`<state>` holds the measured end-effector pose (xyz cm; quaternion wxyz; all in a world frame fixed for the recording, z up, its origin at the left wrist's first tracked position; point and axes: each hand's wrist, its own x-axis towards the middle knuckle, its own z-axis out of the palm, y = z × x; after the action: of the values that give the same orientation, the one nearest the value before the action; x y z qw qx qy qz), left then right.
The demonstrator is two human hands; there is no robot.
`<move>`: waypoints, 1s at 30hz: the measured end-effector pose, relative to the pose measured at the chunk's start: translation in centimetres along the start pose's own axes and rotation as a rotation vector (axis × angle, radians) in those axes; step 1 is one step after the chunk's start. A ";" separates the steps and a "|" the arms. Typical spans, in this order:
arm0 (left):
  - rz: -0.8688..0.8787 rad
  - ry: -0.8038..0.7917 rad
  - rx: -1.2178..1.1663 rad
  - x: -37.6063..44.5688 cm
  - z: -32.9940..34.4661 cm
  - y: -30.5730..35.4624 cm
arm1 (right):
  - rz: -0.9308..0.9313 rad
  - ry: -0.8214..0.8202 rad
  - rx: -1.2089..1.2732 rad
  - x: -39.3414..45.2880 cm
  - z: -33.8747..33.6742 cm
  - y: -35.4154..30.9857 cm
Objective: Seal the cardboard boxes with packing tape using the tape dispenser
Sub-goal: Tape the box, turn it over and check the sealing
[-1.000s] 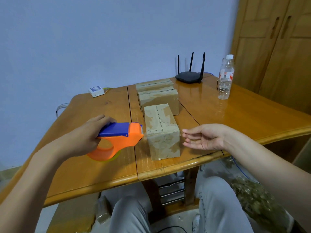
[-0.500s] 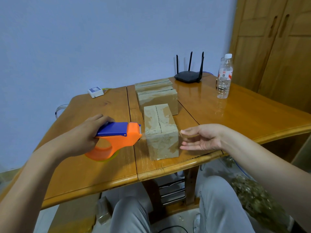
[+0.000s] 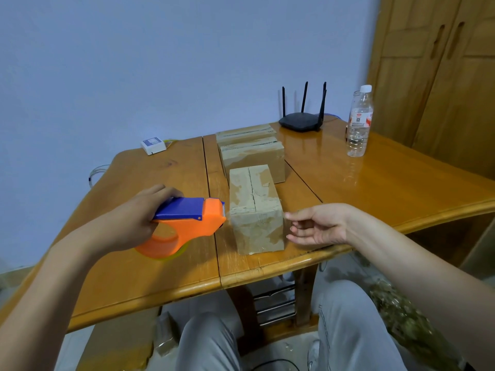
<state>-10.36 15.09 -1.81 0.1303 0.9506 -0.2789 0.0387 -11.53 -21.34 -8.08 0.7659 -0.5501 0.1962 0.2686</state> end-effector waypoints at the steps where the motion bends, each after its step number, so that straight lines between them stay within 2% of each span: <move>1: 0.004 -0.004 -0.001 0.0 0.0 -0.1 | 0.005 0.017 -0.007 0.2 -0.1 0.3; 4: 0.007 -0.005 0.001 -0.2 0.1 -0.3 | -0.026 0.067 0.004 0.6 -0.2 1.2; 6: -0.010 0.008 -0.003 -0.3 0.0 -0.5 | -0.138 0.145 -0.011 0.6 -0.4 1.4; 9: -0.017 0.024 -0.006 -0.2 -0.2 -0.7 | -0.424 0.318 -0.224 0.1 -0.6 1.4; 11: -0.016 0.023 -0.006 -0.2 -0.3 -0.9 | -0.713 0.375 -0.443 -0.6 -0.6 1.1; 13: -0.011 0.023 -0.008 -0.1 -0.4 -1.1 | -1.001 0.347 -0.686 -1.2 -0.7 0.6; 16: -0.002 0.029 -0.011 0.0 -0.5 -1.1 | -1.253 0.184 -1.054 -1.9 -0.5 -0.4; 18: -0.001 0.028 -0.012 0.0 -0.6 -1.0 | -1.298 0.074 -1.243 -1.7 -0.4 -0.8; 21: 0.007 0.042 -0.031 -0.1 -0.8 -0.7 | -1.263 -0.027 -1.400 -1.1 -0.6 -1.3; 24: 0.008 0.051 -0.042 -0.3 -0.9 -0.7 | -1.241 -0.074 -1.448 -0.8 -0.8 -1.4; 30: 0.007 0.035 -0.032 -0.2 -0.8 -0.7 | -1.273 -0.062 -1.410 -0.6 -1.1 -1.0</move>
<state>-10.13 15.98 -1.20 0.1503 0.9467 -0.2803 0.0512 -11.38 -22.72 -7.34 0.2647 -0.8819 -0.3684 -0.1283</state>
